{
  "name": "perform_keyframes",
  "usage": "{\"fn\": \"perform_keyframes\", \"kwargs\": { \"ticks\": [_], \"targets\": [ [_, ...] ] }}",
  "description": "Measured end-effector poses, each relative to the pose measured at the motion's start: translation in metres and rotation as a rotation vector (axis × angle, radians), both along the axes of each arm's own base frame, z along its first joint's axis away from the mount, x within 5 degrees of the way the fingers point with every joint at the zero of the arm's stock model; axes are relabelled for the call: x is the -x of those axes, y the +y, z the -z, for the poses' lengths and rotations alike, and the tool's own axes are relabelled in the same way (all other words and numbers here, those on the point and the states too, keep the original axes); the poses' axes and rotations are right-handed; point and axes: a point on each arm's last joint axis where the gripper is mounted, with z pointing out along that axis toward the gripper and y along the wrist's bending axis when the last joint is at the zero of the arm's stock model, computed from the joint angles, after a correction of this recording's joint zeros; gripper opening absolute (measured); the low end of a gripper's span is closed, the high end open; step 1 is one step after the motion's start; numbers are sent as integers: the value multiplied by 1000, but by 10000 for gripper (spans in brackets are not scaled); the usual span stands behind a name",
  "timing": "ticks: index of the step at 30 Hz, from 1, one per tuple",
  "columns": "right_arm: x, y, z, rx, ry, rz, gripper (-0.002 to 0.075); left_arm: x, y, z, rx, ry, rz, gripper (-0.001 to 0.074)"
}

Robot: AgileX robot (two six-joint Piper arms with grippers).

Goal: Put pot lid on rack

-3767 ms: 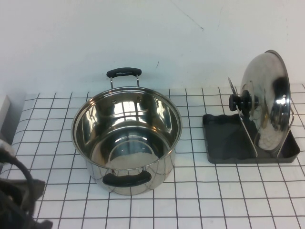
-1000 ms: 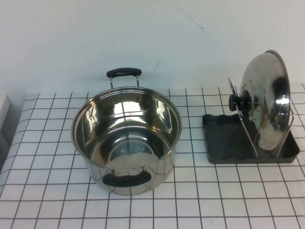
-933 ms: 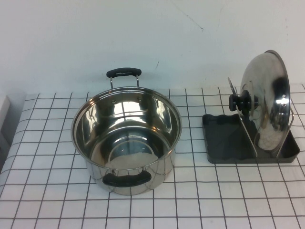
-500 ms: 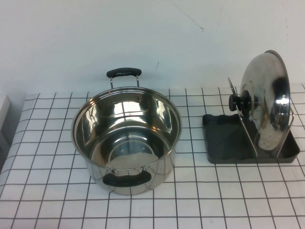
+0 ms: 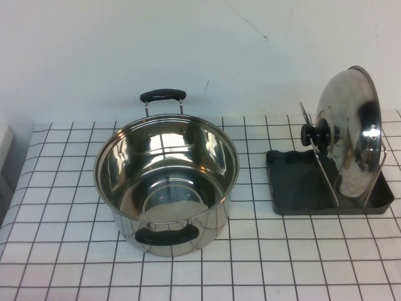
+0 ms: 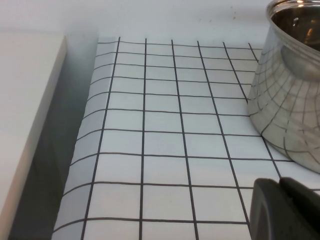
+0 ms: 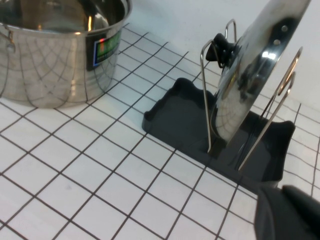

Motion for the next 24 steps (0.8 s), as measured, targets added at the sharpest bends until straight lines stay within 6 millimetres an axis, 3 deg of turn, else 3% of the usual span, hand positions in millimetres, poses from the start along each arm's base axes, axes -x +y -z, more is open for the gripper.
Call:
{"fn": "perform_keyframes", "kwargs": {
  "ticks": [24],
  "targets": [
    [1,1,1,-3,13,-10,0,0,0,0,18,2,-3,-2]
  ]
}}
